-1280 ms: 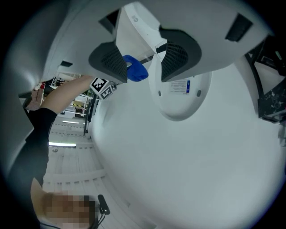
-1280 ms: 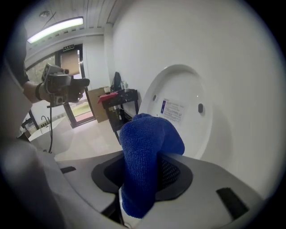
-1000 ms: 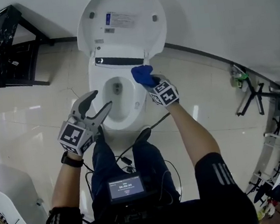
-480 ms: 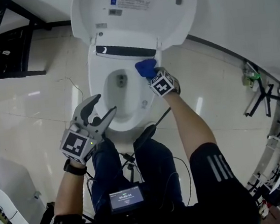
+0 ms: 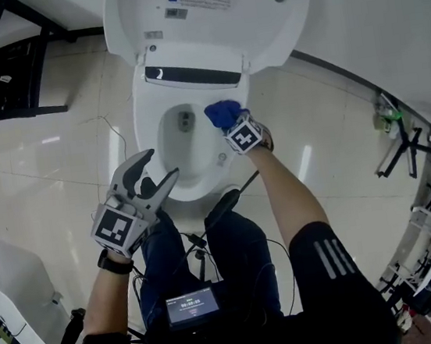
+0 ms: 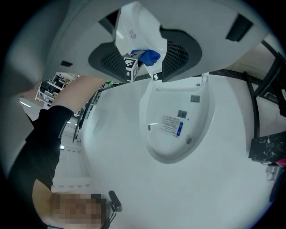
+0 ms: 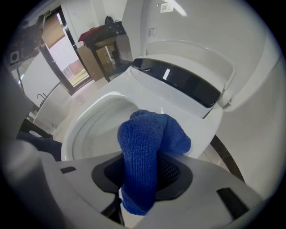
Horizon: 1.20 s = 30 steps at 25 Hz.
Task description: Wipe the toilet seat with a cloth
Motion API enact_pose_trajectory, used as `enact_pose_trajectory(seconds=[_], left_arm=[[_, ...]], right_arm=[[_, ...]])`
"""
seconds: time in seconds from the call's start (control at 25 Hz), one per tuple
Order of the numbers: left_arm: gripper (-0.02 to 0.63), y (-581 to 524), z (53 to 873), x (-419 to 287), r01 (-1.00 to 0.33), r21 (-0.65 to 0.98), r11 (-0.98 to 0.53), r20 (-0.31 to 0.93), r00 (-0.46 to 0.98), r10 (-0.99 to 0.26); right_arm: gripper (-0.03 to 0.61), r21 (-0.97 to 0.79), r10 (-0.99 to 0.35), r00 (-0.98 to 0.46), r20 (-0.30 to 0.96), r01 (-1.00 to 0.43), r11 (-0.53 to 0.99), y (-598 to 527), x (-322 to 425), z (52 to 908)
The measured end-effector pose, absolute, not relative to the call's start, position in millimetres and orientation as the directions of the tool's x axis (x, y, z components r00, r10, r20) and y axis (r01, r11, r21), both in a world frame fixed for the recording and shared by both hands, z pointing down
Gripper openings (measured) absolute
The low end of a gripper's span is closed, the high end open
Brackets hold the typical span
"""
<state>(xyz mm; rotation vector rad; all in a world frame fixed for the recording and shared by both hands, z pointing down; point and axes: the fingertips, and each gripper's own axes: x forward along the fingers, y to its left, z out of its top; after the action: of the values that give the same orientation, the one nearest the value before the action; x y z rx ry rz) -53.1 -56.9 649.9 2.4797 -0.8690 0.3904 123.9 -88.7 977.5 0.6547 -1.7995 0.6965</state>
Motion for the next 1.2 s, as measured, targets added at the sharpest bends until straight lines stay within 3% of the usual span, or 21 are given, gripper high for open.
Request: enact_pose_trajectory(seconds=[0.68,0.88,1.2], left_arm=[[0.242,-28.7,622.6,-60.6,-0.633,0.329,-0.701,0.418,0.763,-0.493],[0.242,-29.9,592.2,-73.3,-0.632,0.296,-0.716,0.398,0.763,-0.509],[0.242,-48.5,503.4,-86.3,-0.599,0.192,-0.777,0.342,0.783,-0.519]], right_arm=[[0.169,-0.386,0.087,-0.437,0.895,-0.664,0.64,69.8,54.1,981.3],[0.169,-0.368,-0.044,-0.492,0.869,-0.704,0.607,52.7,64.7,950.1],[0.169,-0.258,-0.319,-0.532,0.784,-0.748,0.612,-25.1,78.2,790.9]])
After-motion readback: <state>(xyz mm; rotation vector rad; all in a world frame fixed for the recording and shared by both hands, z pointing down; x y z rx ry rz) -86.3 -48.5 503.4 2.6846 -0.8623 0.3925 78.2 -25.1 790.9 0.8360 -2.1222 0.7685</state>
